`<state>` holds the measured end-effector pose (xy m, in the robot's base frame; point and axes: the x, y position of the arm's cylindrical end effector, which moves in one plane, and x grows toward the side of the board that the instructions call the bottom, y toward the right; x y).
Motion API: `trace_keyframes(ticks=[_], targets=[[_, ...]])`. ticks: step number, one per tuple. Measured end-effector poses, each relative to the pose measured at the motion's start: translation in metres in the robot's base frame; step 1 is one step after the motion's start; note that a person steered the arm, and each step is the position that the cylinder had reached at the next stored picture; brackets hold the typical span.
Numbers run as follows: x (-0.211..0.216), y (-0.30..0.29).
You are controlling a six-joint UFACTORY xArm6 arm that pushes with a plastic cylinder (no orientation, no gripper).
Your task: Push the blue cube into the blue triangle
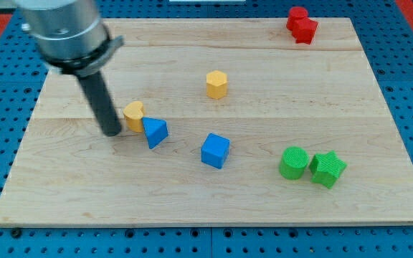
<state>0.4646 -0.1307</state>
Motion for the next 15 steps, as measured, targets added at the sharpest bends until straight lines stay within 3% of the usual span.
trace_keyframes(ticks=[2,3,5,7,8,9,10,12,13,14,15], targets=[[-0.046,0.065],[-0.036,0.09],[-0.027,0.073],[-0.068,0.067],[-0.075,0.135],[-0.027,0.144],[0.014,0.109],[0.04,0.031],[0.014,-0.029],[-0.007,-0.029],[0.036,-0.008]])
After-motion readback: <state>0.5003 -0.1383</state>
